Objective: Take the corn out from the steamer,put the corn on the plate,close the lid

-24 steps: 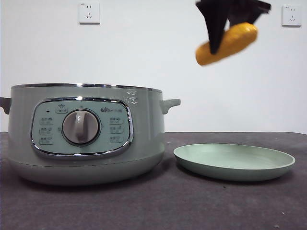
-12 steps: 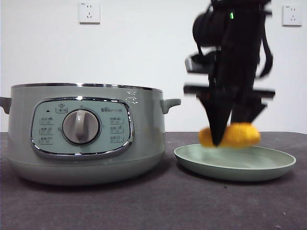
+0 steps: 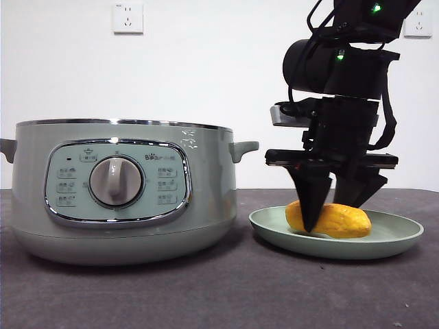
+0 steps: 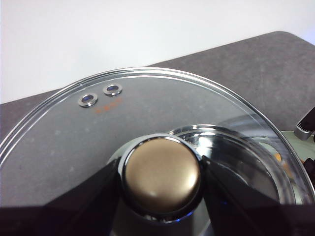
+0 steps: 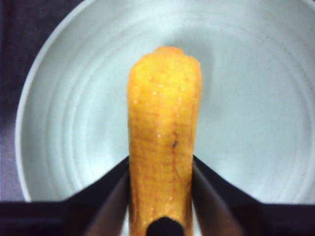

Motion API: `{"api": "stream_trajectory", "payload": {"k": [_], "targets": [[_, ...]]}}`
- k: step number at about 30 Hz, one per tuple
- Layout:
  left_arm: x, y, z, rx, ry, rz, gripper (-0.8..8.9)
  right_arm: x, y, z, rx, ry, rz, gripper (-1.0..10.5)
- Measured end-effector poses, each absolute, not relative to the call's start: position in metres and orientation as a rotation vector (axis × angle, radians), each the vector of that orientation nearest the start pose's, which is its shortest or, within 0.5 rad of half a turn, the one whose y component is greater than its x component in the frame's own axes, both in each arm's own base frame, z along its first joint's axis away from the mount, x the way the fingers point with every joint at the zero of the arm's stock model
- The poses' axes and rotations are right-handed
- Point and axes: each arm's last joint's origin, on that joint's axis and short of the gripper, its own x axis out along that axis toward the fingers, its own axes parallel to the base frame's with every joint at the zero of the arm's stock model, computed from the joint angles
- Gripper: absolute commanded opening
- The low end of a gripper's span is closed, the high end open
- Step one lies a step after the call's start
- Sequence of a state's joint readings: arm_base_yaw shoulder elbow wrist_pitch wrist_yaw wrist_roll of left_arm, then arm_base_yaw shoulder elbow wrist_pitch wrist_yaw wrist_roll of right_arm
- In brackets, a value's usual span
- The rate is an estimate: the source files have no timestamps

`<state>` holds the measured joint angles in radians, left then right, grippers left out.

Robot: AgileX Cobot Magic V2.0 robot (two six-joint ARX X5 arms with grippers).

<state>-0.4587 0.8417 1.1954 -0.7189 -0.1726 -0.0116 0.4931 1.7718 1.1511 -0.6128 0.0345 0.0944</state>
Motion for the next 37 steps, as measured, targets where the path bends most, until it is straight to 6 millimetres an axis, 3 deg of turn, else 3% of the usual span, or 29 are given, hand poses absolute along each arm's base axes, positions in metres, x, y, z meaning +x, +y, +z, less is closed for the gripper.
{"api": "stream_trajectory", "payload": {"k": [2, 9, 12, 17, 25, 30, 37], "targets": [[0.134, -0.061, 0.406, 0.106, 0.361, -0.281, -0.09, 0.299, 0.159, 0.177, -0.244, 1.213, 0.328, 4.4], [0.150, -0.069, 0.398, 0.120, 0.411, -0.291, -0.09, 0.296, 0.156, 0.180, -0.252, 1.238, 0.307, 4.4], [0.162, -0.076, 0.395, 0.114, 0.418, -0.323, -0.09, 0.289, 0.152, 0.200, -0.234, 1.189, 0.313, 4.4], [0.186, -0.089, 0.387, 0.109, 0.428, -0.359, -0.09, 0.269, 0.142, 0.253, -0.175, 1.020, 0.334, 4.4], [0.219, -0.108, 0.363, 0.106, 0.528, -0.422, -0.09, 0.234, 0.121, 0.309, -0.110, 0.834, 0.350, 4.4], [0.231, -0.121, 0.352, 0.115, 0.557, -0.445, -0.09, 0.218, 0.112, 0.326, -0.098, 0.783, 0.338, 4.4], [0.243, -0.135, 0.335, 0.130, 0.622, -0.457, -0.09, 0.209, 0.107, 0.330, -0.102, 0.793, 0.324, 4.4]]}}
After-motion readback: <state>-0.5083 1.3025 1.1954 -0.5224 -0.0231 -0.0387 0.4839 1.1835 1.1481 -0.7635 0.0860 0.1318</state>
